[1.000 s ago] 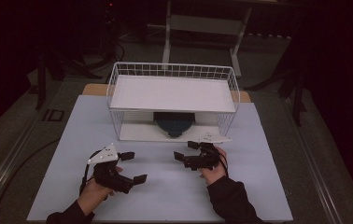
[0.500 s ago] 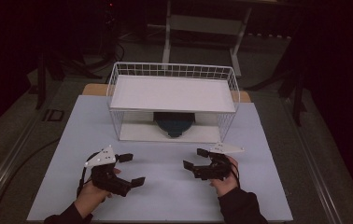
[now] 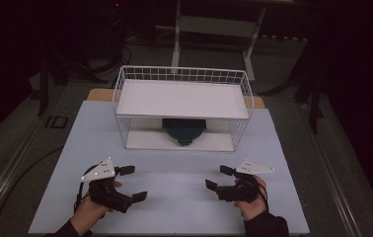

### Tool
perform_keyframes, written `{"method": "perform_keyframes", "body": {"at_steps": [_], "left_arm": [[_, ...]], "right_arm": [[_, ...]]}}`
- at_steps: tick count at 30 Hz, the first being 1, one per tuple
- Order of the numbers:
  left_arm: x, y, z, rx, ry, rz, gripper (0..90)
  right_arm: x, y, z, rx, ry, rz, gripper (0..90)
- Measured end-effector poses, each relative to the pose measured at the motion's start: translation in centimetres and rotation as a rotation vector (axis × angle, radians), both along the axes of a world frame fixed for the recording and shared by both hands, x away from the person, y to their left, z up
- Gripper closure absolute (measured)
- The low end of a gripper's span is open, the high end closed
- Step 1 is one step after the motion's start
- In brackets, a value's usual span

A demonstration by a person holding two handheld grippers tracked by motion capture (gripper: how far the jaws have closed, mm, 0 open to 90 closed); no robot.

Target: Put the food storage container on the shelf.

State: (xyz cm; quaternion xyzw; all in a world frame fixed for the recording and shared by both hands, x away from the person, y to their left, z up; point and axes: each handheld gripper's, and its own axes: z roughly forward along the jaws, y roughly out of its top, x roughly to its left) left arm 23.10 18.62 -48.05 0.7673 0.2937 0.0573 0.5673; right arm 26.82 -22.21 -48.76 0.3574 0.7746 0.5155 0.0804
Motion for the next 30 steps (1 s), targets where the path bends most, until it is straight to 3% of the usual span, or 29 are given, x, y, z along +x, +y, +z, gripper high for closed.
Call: {"method": "perform_keyframes", "body": {"at_steps": [5, 13, 18, 30], "left_arm": [[-0.3, 0.6, -0.1, 0.008, -0.021, 0.019, 0.0], [-0.7, 0.9, -0.4, 0.022, -0.02, 0.003, 0.0], [-0.9, 1.1, -0.7, 0.027, -0.011, 0.004, 0.0], [-1.0, 1.0, -1.1, 0.04, -0.011, -0.002, 0.0]], "right_arm": [[-1.0, -1.3, -0.1, 0.005, -0.001, -0.009, 16.2], [-2.0, -2.8, -0.6, 0.002, 0.011, -0.008, 16.3], [-2.4, -3.7, -1.1, -0.011, -0.004, 0.008, 16.3], [-2.7, -5.6, -2.5, -0.062, 0.031, 0.008, 16.2]]}}
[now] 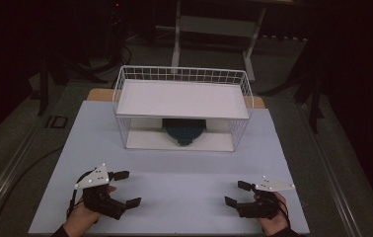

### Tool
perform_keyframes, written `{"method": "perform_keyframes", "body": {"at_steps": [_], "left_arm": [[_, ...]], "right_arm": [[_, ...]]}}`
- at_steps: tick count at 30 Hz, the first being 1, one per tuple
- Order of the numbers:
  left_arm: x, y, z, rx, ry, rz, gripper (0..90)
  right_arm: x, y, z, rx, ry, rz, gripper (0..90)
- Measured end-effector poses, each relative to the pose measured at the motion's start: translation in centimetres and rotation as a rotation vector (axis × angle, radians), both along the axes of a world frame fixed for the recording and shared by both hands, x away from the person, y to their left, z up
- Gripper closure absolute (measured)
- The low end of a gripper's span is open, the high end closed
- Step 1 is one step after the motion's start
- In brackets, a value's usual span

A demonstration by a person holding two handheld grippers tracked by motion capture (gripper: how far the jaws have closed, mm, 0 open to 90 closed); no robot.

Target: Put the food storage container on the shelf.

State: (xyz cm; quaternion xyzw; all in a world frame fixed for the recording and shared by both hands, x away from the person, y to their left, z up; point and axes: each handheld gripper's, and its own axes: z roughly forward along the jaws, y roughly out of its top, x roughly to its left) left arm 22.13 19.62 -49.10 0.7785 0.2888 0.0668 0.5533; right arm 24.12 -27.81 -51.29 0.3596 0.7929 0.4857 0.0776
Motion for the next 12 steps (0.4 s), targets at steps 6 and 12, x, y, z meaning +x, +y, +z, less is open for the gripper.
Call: {"method": "perform_keyframes", "body": {"at_steps": [6, 12], "left_arm": [[-0.07, -0.22, -0.09, 0.002, -0.006, -0.012, 0.0], [-0.11, -0.26, 0.03, -0.007, -0.013, -0.014, 0.0]], "right_arm": [[0.11, 0.2, -0.4, -0.012, 0.01, 0.012, 16.2], [-0.01, 0.23, -0.26, -0.011, 0.002, 0.018, 16.0]]}}
